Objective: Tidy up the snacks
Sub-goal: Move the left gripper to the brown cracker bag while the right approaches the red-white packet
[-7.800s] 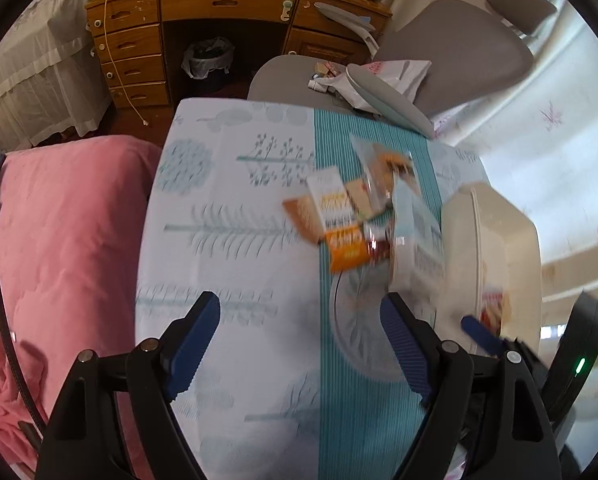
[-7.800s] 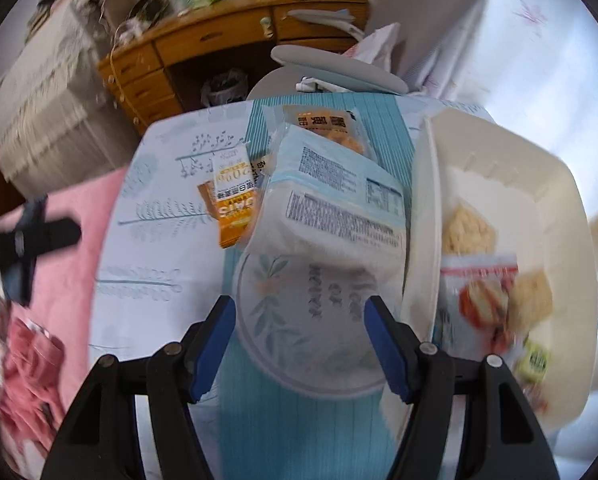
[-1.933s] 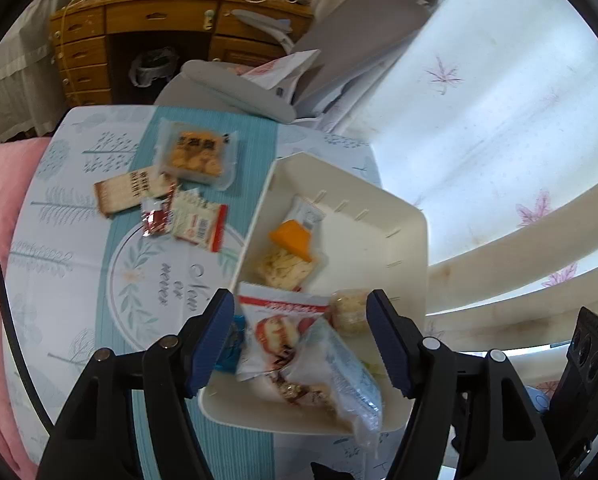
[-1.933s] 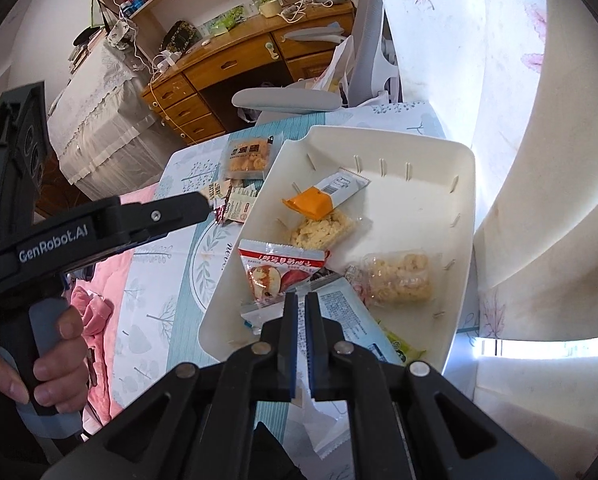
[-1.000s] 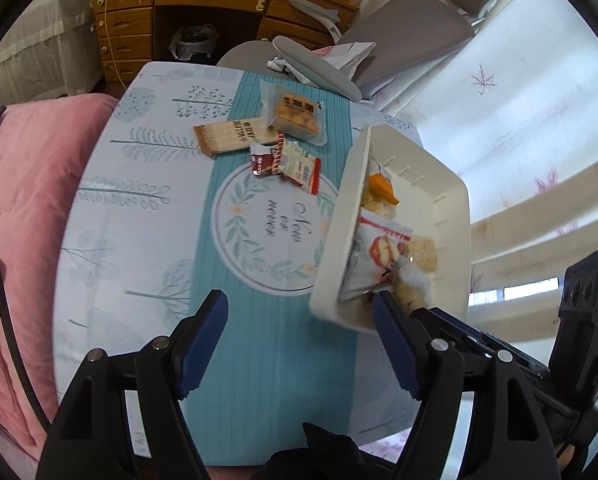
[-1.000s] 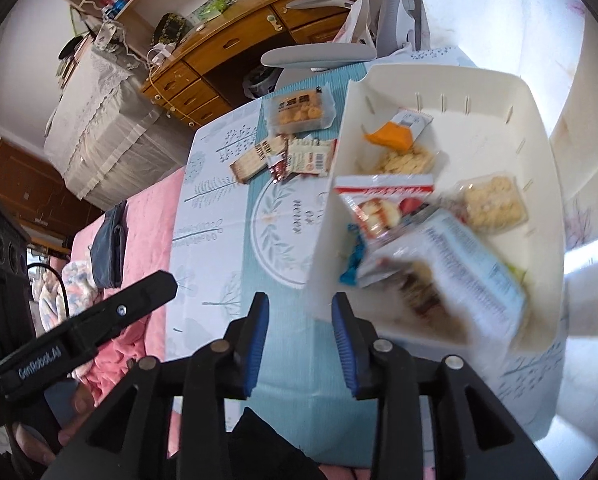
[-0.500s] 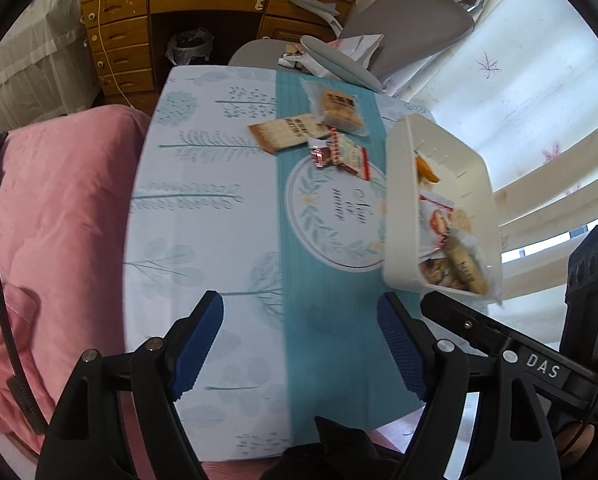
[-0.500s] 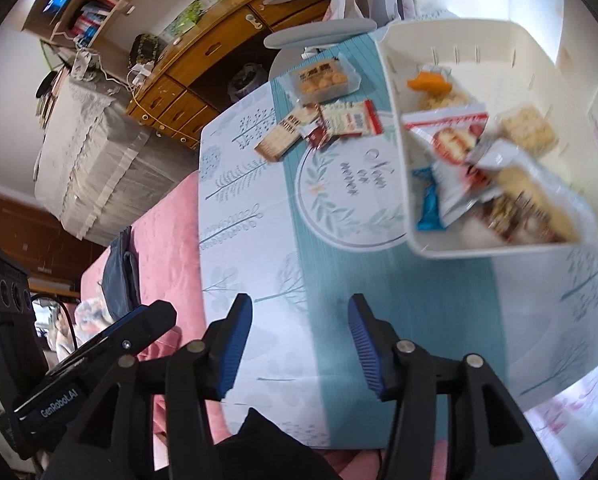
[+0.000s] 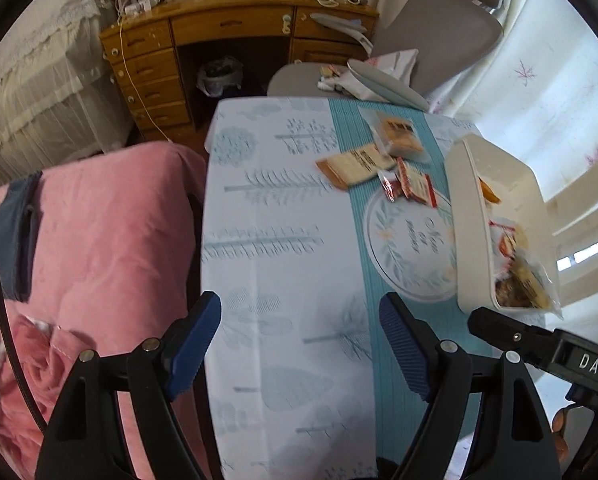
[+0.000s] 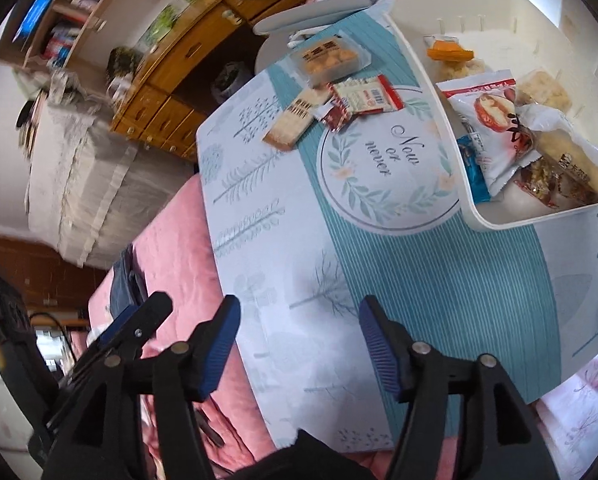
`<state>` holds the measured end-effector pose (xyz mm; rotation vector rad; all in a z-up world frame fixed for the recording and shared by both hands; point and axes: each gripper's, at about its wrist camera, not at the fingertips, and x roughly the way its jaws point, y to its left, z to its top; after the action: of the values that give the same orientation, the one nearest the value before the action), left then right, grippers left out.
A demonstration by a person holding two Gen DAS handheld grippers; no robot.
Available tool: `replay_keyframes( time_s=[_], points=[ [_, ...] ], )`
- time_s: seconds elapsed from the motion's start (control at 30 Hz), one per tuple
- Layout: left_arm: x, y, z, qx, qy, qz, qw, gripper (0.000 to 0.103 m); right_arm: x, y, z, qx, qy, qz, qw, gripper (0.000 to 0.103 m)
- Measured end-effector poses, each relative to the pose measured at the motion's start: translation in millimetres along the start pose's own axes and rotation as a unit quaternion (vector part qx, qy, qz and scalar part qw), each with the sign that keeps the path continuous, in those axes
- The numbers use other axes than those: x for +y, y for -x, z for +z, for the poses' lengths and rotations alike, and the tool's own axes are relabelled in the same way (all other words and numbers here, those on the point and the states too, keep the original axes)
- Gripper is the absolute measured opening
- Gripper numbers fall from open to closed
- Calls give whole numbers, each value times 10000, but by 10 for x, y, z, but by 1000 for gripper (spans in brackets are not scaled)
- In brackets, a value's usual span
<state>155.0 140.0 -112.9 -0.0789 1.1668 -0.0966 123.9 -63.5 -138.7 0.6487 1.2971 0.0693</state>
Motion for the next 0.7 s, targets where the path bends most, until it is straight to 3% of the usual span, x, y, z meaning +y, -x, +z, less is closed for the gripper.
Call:
replay_keyframes(
  time_s=[0.4, 0.57, 0.7],
  points=[
    [-99, -319, 660, -331, -593, 403, 9969, 80, -187, -408, 519, -209, -1453, 124, 9891, 64],
    [-190, -731, 902, -343, -811, 266, 9958, 80, -240, -634, 846, -301, -2022, 367, 9782, 64],
    [-295, -1044, 1029, -454, -1011, 212, 9936, 80, -282, -834, 1085, -346, -2386, 314, 9700, 64]
  ],
)
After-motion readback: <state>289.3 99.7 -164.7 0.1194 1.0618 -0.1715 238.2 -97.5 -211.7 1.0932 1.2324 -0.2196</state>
